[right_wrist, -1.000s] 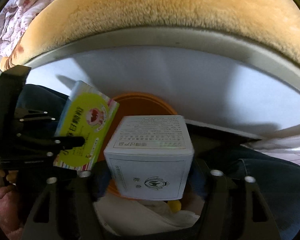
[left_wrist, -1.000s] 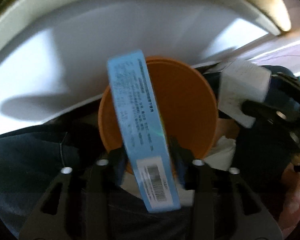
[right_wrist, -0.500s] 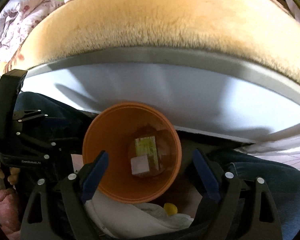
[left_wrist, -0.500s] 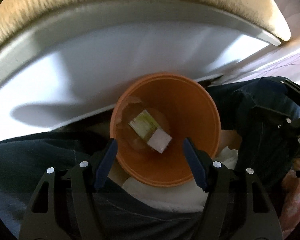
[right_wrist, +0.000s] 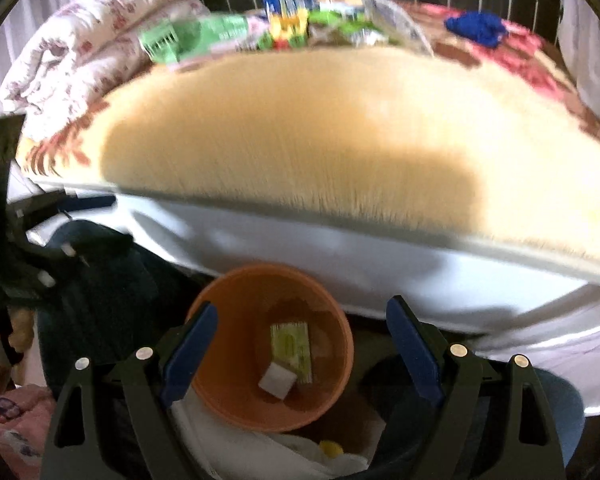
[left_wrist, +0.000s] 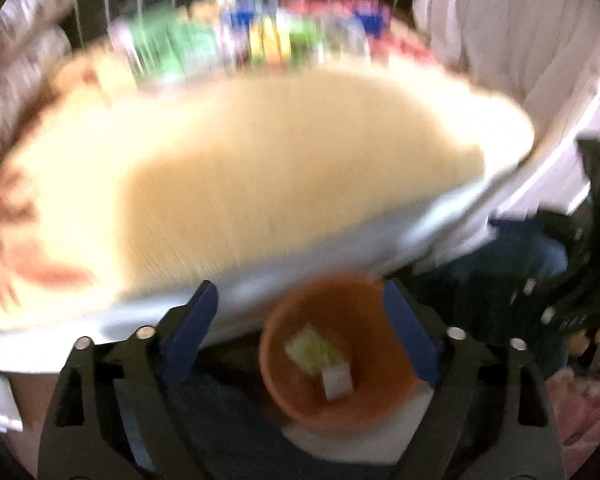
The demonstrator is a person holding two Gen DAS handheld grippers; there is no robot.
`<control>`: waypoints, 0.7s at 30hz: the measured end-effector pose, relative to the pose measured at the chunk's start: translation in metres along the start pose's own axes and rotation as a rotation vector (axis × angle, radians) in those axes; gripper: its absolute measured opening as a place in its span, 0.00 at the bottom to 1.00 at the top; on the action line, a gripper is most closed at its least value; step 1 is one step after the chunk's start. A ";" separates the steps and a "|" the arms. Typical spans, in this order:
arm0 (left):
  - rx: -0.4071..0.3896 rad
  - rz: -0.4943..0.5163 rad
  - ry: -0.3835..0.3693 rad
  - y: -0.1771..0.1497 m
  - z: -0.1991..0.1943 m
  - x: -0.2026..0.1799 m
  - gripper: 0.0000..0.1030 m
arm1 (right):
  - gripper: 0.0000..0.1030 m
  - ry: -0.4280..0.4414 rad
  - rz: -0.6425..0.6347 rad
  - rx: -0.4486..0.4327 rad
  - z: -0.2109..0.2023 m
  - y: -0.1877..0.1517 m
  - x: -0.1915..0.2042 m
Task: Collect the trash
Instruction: 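Grasp the crumpled pink-green paper with the left tool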
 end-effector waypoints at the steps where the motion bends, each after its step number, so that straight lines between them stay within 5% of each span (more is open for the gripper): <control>1: -0.060 0.000 0.002 0.017 -0.012 0.005 0.88 | 0.82 0.004 -0.001 -0.014 -0.003 0.002 0.002; 10: -0.241 -0.185 0.121 0.106 -0.016 0.088 0.89 | 0.82 0.014 -0.011 -0.063 -0.009 0.010 0.014; 16: -0.235 -0.279 0.147 0.140 0.010 0.129 0.89 | 0.82 0.003 -0.023 -0.081 -0.012 0.011 0.018; 18: -0.237 -0.282 0.169 0.143 0.012 0.135 0.72 | 0.82 0.002 -0.024 -0.082 -0.012 0.012 0.017; 20: -0.205 -0.299 0.140 0.144 0.022 0.135 0.39 | 0.82 0.002 -0.020 -0.083 -0.012 0.013 0.017; 21: -0.205 -0.307 0.136 0.144 0.023 0.135 0.39 | 0.82 0.001 -0.018 -0.083 -0.012 0.013 0.016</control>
Point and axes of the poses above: each gripper's, at about its wrist camera, not at the fingertips, and z roughly the way its jaws point, x to its left, y to its top, the point moved 9 cm from there along z, roughly the way its jaws point, and after that the axes turned 7 degrees about -y, right-handed, at the moved point
